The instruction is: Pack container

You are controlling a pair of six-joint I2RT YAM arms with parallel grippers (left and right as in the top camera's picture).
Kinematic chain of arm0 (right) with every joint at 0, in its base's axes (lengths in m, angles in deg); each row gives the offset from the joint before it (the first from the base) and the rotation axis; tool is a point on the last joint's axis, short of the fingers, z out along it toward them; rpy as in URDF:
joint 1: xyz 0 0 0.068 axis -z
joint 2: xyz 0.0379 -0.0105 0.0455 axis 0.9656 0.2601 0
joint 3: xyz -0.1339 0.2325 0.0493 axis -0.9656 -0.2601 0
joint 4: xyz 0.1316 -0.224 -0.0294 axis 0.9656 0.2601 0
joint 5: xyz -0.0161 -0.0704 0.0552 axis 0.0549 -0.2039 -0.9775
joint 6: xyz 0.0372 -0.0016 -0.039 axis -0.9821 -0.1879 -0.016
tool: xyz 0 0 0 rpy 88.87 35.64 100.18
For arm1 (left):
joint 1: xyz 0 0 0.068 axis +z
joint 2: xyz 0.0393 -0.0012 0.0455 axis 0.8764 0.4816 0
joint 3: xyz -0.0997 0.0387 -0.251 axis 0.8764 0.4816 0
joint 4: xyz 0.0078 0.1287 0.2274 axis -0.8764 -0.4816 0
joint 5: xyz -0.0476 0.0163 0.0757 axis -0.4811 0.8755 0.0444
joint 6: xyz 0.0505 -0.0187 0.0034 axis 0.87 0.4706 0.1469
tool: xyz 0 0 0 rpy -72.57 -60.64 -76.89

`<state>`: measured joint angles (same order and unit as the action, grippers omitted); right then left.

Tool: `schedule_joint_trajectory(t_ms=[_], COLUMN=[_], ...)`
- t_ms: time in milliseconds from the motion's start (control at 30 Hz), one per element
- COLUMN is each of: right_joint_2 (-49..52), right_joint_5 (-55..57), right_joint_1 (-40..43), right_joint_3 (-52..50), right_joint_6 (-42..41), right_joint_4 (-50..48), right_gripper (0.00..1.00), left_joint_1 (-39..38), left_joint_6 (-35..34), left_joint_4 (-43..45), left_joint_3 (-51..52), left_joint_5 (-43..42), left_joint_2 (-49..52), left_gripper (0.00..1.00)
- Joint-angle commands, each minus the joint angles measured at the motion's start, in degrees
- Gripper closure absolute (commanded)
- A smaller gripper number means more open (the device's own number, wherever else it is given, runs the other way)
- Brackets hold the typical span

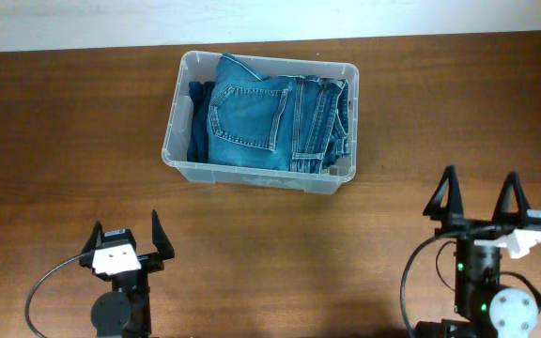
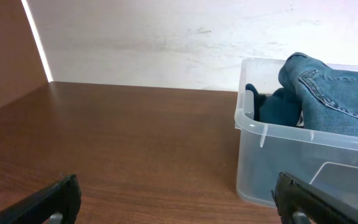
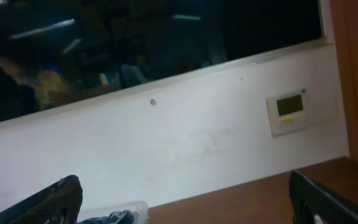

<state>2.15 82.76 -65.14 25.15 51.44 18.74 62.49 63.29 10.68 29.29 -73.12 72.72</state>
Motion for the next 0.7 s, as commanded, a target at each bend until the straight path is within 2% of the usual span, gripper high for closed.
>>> schedule_joint_trajectory(t_ms=[0,433,667], right_joint_2=[-3.4,-12.3,-12.7], right_joint_5=[-1.0,-1.0,-1.0], right_joint_1=[-0.5,-0.4,-0.4], right_joint_3=[-2.8,-8.4,-8.6], right_joint_6=[-0.4,-0.4,-0.4], right_joint_4=[0.0,0.1,1.1], right_gripper=[0.02,0.02,0.02], left_joint_1=[0.3,0.3,0.3], left_joint_6=[0.7,0.7,0.7], left_joint_4=[-0.2,-0.2,-0.2], left_joint_3=[0.1,0.1,0.1], left_joint_5=[0.4,0.4,0.4], left_joint_2=[-0.4,-0.4,-0.4], left_gripper=[0.00,0.01,0.01])
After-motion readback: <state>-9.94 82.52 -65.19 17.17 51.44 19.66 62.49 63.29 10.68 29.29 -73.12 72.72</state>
